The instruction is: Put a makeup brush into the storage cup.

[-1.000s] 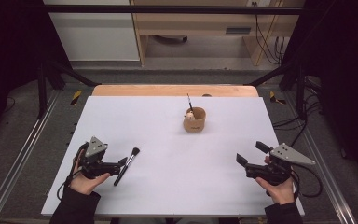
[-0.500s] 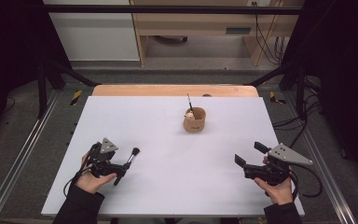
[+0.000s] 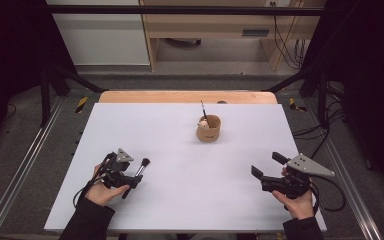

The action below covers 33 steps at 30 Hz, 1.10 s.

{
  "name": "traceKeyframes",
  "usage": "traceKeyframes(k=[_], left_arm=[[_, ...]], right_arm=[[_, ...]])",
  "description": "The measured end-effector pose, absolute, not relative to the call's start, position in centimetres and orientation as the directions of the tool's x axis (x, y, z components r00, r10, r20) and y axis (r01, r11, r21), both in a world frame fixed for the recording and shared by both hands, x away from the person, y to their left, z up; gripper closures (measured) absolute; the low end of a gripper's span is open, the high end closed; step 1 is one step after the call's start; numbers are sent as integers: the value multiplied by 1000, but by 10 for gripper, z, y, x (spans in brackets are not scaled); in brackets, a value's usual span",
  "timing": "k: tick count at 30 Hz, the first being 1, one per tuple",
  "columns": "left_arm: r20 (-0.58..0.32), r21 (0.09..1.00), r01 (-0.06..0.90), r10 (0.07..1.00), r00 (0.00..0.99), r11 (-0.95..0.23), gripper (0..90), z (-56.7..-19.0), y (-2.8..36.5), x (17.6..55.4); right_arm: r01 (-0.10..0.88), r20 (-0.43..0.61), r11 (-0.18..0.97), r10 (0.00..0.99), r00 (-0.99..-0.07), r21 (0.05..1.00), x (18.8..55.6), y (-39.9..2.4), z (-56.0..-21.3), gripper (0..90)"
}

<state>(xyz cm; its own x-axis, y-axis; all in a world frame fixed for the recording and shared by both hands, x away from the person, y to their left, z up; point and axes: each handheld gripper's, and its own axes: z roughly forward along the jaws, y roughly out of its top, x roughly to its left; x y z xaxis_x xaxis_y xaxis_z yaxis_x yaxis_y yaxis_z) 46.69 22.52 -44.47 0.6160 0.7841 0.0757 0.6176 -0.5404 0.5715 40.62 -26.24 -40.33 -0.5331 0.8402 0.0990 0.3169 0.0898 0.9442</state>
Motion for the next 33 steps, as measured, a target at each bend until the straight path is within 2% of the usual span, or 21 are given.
traceKeyframes(k=[12, 26, 33], left_arm=[[96, 464, 650, 764, 639, -602, 399, -444, 209, 482], [51, 382, 689, 758, 650, -617, 550, -442, 210, 483], [37, 347, 702, 757, 652, -622, 595, -443, 210, 483]], right_arm=[[322, 100, 92, 840, -534, 942, 407, -263, -404, 96], [325, 98, 99, 836, -540, 941, 407, -261, -404, 97], [326, 99, 101, 834, -542, 940, 407, -261, -404, 97]])
